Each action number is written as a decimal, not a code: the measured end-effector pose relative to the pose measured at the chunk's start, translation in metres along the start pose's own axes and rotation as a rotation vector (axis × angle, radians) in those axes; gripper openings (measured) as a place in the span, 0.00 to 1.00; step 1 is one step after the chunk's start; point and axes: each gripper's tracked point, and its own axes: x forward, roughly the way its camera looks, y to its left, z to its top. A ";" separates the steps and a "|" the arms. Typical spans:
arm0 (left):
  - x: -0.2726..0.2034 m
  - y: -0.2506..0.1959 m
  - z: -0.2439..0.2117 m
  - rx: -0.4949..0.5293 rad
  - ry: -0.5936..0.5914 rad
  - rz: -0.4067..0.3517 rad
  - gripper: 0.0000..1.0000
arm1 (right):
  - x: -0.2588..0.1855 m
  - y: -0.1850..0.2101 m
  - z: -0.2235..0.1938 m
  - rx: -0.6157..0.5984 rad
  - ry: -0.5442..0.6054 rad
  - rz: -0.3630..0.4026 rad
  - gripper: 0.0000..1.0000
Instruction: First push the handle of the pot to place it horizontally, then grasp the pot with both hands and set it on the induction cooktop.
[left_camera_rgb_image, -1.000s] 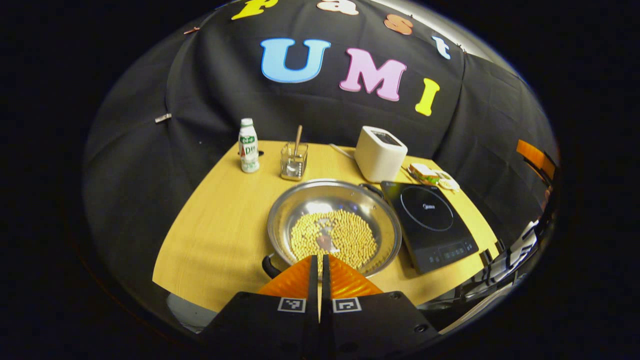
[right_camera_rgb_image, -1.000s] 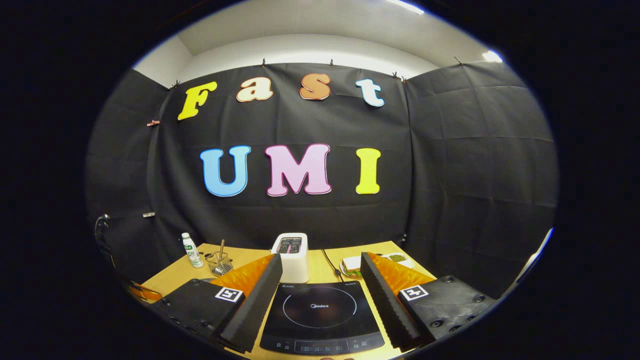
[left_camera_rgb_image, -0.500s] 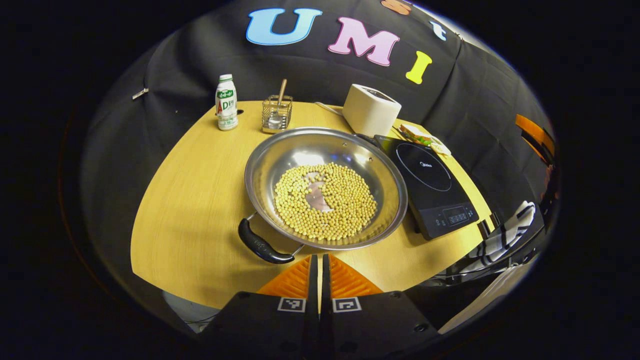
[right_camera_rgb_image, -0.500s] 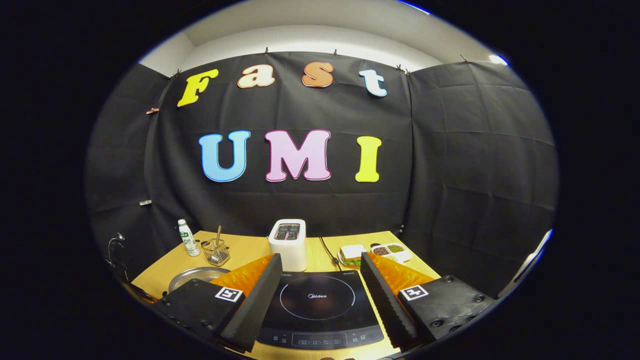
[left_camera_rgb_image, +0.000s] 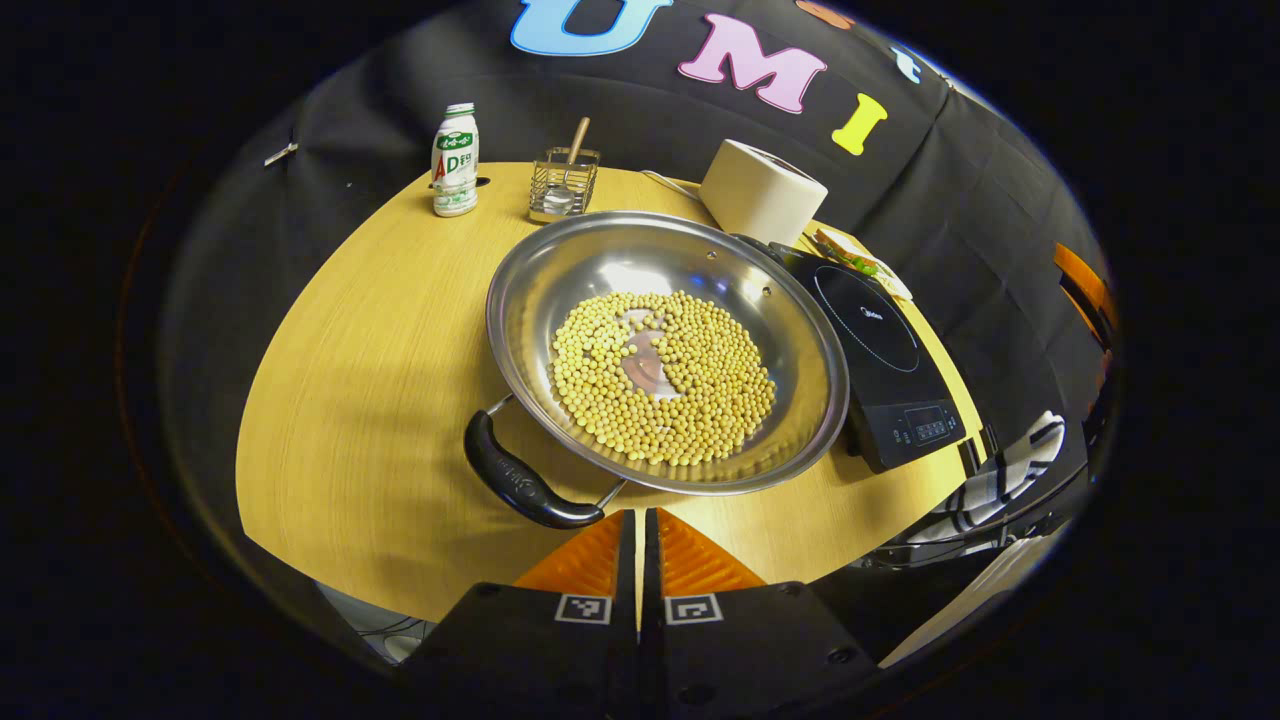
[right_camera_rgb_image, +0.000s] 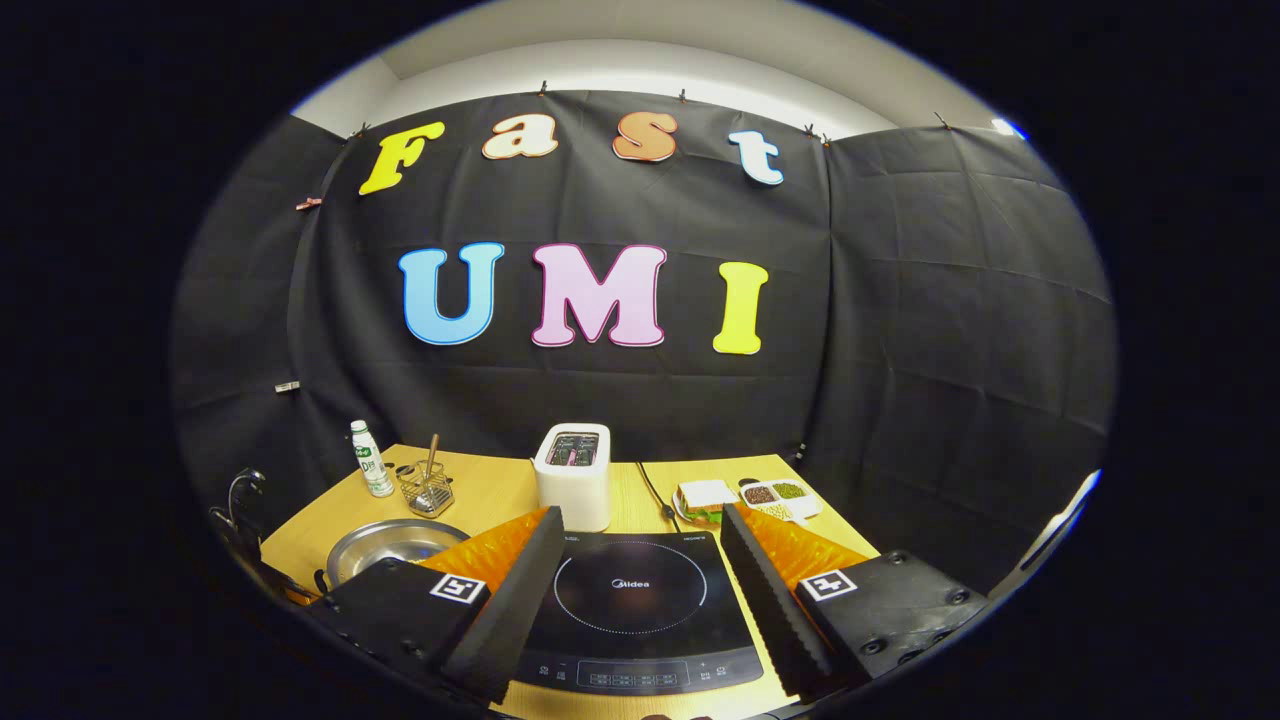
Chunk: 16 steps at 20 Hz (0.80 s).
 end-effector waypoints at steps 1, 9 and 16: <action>0.000 0.003 0.000 0.005 0.004 0.015 0.05 | 0.001 0.001 -0.001 -0.004 0.002 0.000 0.98; 0.003 0.046 0.018 -0.106 0.005 0.094 0.05 | 0.009 0.001 -0.007 0.011 0.026 -0.001 0.98; 0.007 0.090 0.047 -0.161 -0.018 0.158 0.05 | 0.014 0.001 -0.007 -0.004 0.029 -0.005 0.98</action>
